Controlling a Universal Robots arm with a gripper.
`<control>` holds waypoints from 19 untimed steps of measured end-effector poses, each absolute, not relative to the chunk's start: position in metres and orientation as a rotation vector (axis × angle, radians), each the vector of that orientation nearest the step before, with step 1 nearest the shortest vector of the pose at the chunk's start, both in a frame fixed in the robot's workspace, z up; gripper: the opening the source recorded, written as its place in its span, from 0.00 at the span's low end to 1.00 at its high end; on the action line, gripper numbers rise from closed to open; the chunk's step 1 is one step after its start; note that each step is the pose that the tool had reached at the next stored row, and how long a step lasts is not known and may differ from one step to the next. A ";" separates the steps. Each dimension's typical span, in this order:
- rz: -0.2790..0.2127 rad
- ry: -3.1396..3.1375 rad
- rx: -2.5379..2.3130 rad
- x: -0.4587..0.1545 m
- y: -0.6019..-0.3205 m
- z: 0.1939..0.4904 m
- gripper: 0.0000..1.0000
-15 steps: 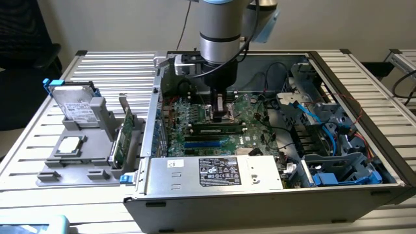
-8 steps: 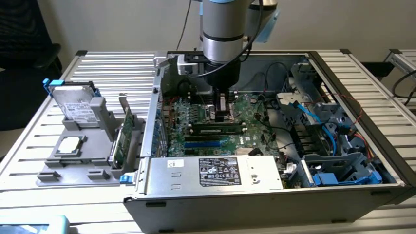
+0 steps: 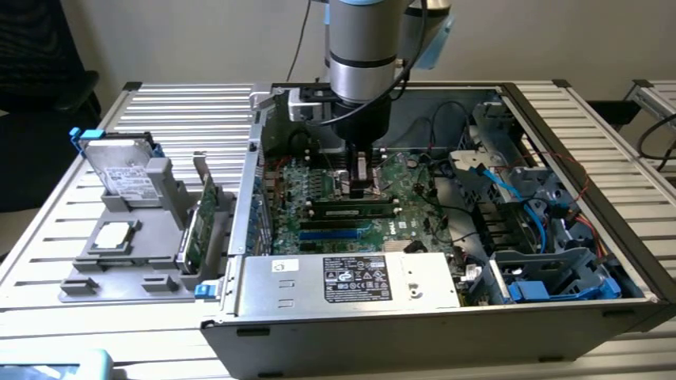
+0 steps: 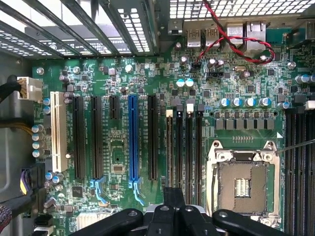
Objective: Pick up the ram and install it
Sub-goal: 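Press down the ram until it locks into place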
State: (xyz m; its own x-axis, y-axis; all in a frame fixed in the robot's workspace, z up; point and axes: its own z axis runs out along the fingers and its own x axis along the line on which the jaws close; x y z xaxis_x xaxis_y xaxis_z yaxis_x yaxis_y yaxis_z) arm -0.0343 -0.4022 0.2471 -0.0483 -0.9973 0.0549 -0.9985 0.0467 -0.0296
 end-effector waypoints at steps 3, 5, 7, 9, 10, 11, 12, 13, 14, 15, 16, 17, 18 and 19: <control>0.092 -2.308 2.099 -0.034 -0.402 0.247 0.11; 0.091 -2.341 2.060 -0.034 -0.402 0.247 0.11; 0.091 -2.371 2.024 -0.034 -0.402 0.247 0.11; 0.090 -2.400 1.989 -0.034 -0.402 0.247 0.11; 0.090 -2.414 1.972 -0.034 -0.402 0.247 0.11; 0.090 -2.428 1.953 -0.034 -0.402 0.247 0.11; 0.089 -2.443 1.934 -0.034 -0.402 0.247 0.11; 0.089 -2.457 1.915 -0.034 -0.402 0.247 0.11; 0.089 -2.471 1.896 -0.034 -0.402 0.247 0.11; 0.088 -2.485 1.877 -0.034 -0.402 0.247 0.11; 0.088 -2.498 1.859 -0.034 -0.402 0.247 0.11; 0.088 -2.511 1.841 -0.034 -0.402 0.247 0.11; 0.088 -2.524 1.822 -0.034 -0.402 0.247 0.11; 0.087 -2.537 1.804 -0.034 -0.402 0.247 0.11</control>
State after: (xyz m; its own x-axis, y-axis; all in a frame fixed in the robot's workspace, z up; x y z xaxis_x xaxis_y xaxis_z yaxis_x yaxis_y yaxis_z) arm -0.0342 -0.4022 0.2471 -0.3288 -0.9428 0.0549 -0.9444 0.3276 -0.0296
